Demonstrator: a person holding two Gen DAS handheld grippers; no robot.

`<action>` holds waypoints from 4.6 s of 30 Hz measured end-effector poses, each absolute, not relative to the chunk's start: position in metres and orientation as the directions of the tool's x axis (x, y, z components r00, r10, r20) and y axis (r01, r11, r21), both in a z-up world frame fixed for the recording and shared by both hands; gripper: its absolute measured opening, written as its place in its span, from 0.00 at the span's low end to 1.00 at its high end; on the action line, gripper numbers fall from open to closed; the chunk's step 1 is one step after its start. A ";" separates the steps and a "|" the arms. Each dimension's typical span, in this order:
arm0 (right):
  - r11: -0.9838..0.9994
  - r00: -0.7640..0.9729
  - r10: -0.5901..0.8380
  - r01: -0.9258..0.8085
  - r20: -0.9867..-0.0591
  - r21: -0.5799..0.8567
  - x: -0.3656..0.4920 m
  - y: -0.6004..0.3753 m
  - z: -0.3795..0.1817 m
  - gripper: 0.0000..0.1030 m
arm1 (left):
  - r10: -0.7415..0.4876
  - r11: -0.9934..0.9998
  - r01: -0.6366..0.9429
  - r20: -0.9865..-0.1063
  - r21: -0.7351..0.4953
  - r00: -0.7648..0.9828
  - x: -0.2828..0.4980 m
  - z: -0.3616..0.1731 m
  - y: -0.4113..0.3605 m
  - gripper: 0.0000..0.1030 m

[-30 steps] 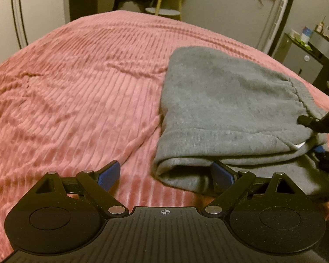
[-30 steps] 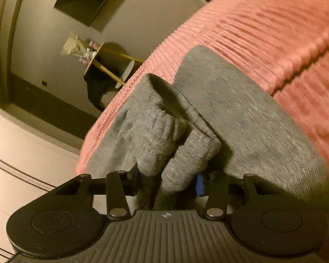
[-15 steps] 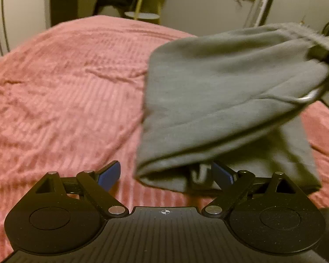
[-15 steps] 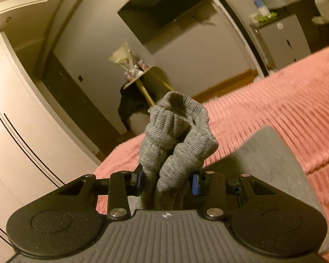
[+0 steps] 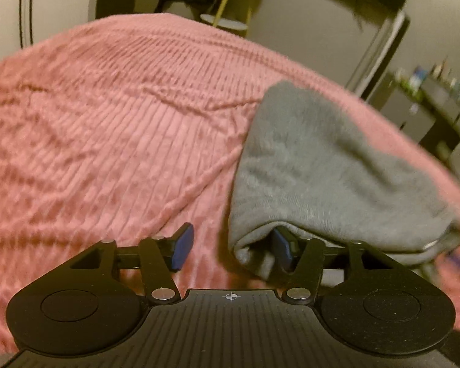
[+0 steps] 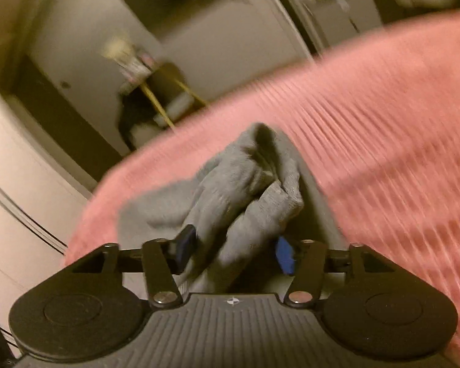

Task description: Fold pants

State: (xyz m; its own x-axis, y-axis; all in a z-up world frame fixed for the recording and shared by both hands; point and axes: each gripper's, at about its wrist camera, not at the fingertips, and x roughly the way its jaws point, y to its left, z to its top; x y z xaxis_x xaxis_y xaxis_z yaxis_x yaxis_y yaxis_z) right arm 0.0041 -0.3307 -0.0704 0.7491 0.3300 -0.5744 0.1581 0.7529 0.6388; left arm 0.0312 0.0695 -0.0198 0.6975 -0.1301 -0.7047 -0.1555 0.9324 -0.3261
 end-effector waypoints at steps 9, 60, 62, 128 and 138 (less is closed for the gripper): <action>0.601 0.741 0.459 0.147 -0.489 0.786 0.023 -0.395 -0.091 0.73 | -0.182 0.928 -0.096 -0.662 -0.361 0.727 0.042 0.000 0.066 0.90; 0.651 0.714 0.484 0.092 -0.506 0.753 0.047 -0.339 -0.098 0.42 | -0.364 0.842 -0.076 -0.665 -0.534 0.652 0.063 -0.052 0.041 0.21; 0.669 0.743 0.467 0.058 -0.479 0.741 0.040 -0.335 -0.081 0.41 | -0.341 0.856 -0.055 -0.641 -0.514 0.688 0.056 -0.043 0.040 0.21; 0.758 0.609 0.604 -0.242 -0.514 0.605 0.147 -0.272 -0.019 0.49 | -0.469 0.876 0.195 -0.687 -0.441 0.555 0.166 0.019 0.046 0.31; 0.768 0.618 0.598 -0.261 -0.510 0.585 0.177 -0.257 -0.016 0.49 | -0.340 0.928 0.106 -0.698 -0.357 0.631 0.187 0.044 0.065 0.31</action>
State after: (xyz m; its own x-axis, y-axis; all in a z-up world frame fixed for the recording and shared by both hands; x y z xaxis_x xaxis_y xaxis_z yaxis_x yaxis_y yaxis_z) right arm 0.1773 -0.2567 -0.0157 0.6177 0.5984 -0.5102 -0.2606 0.7679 0.5852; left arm 0.1867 0.0647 0.0438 0.6306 -0.3403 -0.6975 0.1058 0.9280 -0.3572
